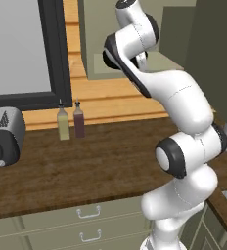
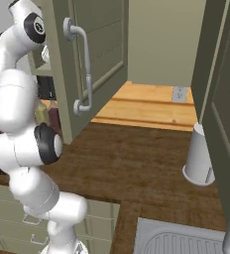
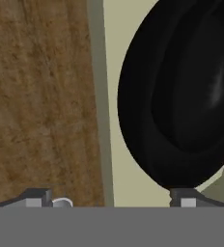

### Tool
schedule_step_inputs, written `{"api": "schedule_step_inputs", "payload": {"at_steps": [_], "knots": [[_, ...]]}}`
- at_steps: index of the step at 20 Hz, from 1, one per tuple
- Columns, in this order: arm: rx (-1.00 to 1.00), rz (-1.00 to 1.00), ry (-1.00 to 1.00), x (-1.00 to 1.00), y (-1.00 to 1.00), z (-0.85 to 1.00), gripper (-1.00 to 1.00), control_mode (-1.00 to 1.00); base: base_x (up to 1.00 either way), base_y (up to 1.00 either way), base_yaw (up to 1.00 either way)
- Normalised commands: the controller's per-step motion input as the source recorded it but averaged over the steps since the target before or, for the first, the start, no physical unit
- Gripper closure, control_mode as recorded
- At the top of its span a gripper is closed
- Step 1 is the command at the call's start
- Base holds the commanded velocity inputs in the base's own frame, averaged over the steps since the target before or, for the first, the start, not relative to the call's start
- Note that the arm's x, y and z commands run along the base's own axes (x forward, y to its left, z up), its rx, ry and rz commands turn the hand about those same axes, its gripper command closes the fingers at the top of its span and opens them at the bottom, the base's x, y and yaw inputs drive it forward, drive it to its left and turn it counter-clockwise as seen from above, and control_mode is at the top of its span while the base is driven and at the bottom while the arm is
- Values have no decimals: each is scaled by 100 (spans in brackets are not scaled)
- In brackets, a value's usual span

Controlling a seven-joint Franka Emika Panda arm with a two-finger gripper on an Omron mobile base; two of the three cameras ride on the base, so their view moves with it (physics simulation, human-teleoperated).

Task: Pick up the bowls on the counter and stack them on top of one another in the open cabinet. Place the smaller bowl on top of the larger bowl.

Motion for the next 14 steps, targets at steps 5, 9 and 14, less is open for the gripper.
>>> {"api": "schedule_step_inputs", "payload": {"at_steps": [5, 9, 14], "knots": [[4, -1, -19, -100, 0, -32, -100, -100, 0, 0, 0], [1, 0, -13, -100, 0, -67, -100, -100, 0, 0, 0], [0, 0, -4, -100, 25, -81, -100, -100, 0, 0, 0]]}}
